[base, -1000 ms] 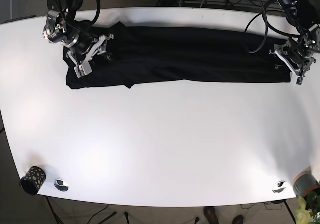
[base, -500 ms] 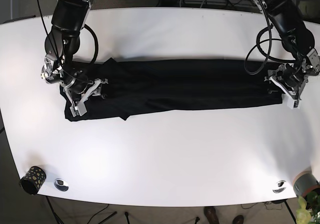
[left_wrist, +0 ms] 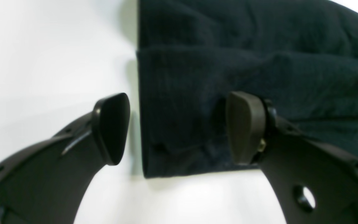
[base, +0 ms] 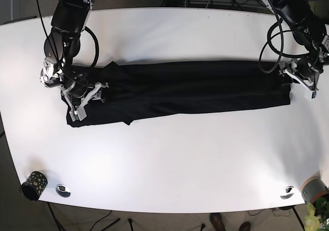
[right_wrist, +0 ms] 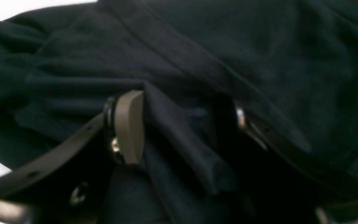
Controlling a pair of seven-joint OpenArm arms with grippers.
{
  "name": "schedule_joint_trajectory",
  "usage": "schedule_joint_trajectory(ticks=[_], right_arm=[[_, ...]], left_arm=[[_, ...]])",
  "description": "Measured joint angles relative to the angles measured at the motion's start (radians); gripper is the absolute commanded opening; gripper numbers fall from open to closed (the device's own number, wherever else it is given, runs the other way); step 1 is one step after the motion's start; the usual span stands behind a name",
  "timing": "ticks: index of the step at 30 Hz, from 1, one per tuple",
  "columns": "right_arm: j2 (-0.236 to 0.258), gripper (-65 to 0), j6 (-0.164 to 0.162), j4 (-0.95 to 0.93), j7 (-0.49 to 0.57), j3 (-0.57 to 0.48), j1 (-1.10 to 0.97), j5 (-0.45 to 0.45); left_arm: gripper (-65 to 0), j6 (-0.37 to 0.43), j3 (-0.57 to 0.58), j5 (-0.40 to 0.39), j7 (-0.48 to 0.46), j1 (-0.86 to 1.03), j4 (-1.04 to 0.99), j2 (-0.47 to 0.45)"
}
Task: Fold the T-shirt properly
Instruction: 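Move the left gripper along the strip toward the right gripper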
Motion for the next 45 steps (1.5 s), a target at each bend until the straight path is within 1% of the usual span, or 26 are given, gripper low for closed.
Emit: schedule_joint_trajectory(ticks=[4, 10, 15, 17, 18, 19, 20, 21, 22, 23, 24, 25, 27, 30, 37, 38, 41, 45], right_arm=[[-0.001, -30.8, 0.0, 0.0, 0.0, 0.0, 0.0, 0.0], [0.0, -30.8, 0.0, 0.0, 0.0, 0.0, 0.0, 0.001], [0.0, -30.8, 0.0, 0.0, 0.0, 0.0, 0.0, 0.001], [0.0, -30.8, 0.0, 0.0, 0.0, 0.0, 0.0, 0.001], [-0.001, -30.8, 0.0, 0.0, 0.0, 0.0, 0.0, 0.002], [0.0, -30.8, 0.0, 0.0, 0.0, 0.0, -0.001, 0.002], [0.0, -30.8, 0.0, 0.0, 0.0, 0.0, -0.001, 0.002], [0.0, -30.8, 0.0, 0.0, 0.0, 0.0, 0.0, 0.002], [0.0, -30.8, 0.0, 0.0, 0.0, 0.0, 0.0, 0.001], [0.0, -30.8, 0.0, 0.0, 0.0, 0.0, 0.0, 0.001], [0.0, -30.8, 0.0, 0.0, 0.0, 0.0, 0.0, 0.001], [0.0, -30.8, 0.0, 0.0, 0.0, 0.0, 0.0, 0.001], [0.0, -30.8, 0.0, 0.0, 0.0, 0.0, 0.0, 0.0], [0.0, -30.8, 0.0, 0.0, 0.0, 0.0, 0.0, 0.0], [-0.002, -30.8, -0.003, 0.0, 0.0, 0.001, -0.001, 0.002], [-0.002, -30.8, -0.003, 0.0, 0.001, 0.001, 0.0, 0.003], [-0.002, -30.8, -0.003, 0.0, 0.0, 0.0, -0.001, 0.004], [-0.003, -30.8, -0.004, 0.0, 0.0, 0.001, 0.0, 0.003]], left_arm=[[-19.7, 0.001, -0.005, 0.018, -0.002, -0.003, -0.018, -0.003], [-19.9, 0.0, -0.008, -0.016, -0.048, -0.023, -0.089, -0.011], [-20.7, -0.001, -0.003, -0.014, -0.045, -0.046, -0.106, -0.01], [-23.3, -0.001, -0.001, -0.014, -0.047, -0.051, -0.106, -0.006], [-27.4, -0.001, -0.001, -0.016, -0.047, -0.051, -0.107, -0.005], [-33.6, -0.001, -0.001, -0.015, -0.046, -0.051, -0.108, -0.005], [-38.1, -0.002, -0.001, -0.012, -0.044, -0.05, -0.108, -0.005], [-44.2, -0.002, -0.001, -0.012, -0.042, -0.05, -0.108, -0.005], [-51.9, -0.002, -0.001, -0.007, -0.038, -0.049, -0.109, -0.005], [-57.1, -0.003, 0.006, -0.006, -0.039, -0.046, -0.11, -0.005], [-60.1, -0.002, 0.019, -0.007, -0.035, -0.044, -0.11, -0.005], [-61.5, -0.002, 0.031, -0.008, -0.034, -0.042, -0.11, -0.005], [-60.8, -0.002, 0.062, -0.007, -0.033, -0.042, -0.103, -0.005], [-60.6, 0.0, 0.101, 0.016, -0.011, -0.039, -0.061, -0.001], [-60.7, 0.001, 0.188, 0.034, 0.008, 0.045, 0.204, 0.043], [-60.7, 0.002, 0.218, 0.043, 0.013, 0.057, 0.251, 0.048], [-60.6, 0.002, 0.313, 0.028, 0.006, 0.075, 0.364, 0.053], [-60.4, 0.0, 0.407, 0.018, -0.001, 0.086, 0.444, 0.105]])
